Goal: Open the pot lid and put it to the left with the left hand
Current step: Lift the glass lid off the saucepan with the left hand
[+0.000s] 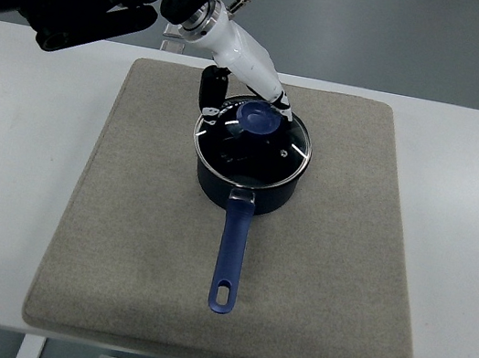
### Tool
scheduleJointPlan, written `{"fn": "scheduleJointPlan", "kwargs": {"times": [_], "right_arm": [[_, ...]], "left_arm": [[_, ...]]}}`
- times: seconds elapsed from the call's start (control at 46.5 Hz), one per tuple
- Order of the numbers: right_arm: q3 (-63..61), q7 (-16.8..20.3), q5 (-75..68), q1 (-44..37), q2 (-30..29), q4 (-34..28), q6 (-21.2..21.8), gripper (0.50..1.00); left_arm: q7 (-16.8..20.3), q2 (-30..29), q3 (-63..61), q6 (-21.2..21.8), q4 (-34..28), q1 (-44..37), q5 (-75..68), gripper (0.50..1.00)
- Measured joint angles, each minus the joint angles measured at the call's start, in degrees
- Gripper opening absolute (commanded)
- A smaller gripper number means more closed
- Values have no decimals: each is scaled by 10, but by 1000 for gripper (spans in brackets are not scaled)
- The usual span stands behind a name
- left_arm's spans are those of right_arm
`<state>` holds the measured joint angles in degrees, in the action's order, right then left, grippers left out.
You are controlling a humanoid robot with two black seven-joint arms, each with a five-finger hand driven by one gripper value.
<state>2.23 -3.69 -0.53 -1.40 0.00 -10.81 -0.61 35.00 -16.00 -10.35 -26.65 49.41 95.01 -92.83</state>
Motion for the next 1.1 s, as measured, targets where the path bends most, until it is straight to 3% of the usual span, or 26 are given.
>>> {"fn": "scheduleJointPlan", "kwargs": {"times": [0.28,0.366,0.495,0.689,0.775,0.818,1.097], "right_arm": [[0,0,0,0,0,0,0,917],[0,0,0,0,0,0,0,917],[0,0,0,0,0,0,0,917],[0,0,0,0,0,0,0,917],[0,0,0,0,0,0,0,917],[0,0,0,0,0,0,0,917],[0,0,0,0,0,0,0,917]], "left_arm": [[0,5,3,13,-1,-1,1,866],[0,8,3,13,-1,-1,1,810],[0,10,2,13,-4,-1,-1,778],[0,11,1,14,-8,-3,-4,551],[0,11,1,18,-10,-4,-4,542],[0,11,0,28,-14,-4,-4,501],[0,28,-4,60,-35,-13,-9,500]]}}
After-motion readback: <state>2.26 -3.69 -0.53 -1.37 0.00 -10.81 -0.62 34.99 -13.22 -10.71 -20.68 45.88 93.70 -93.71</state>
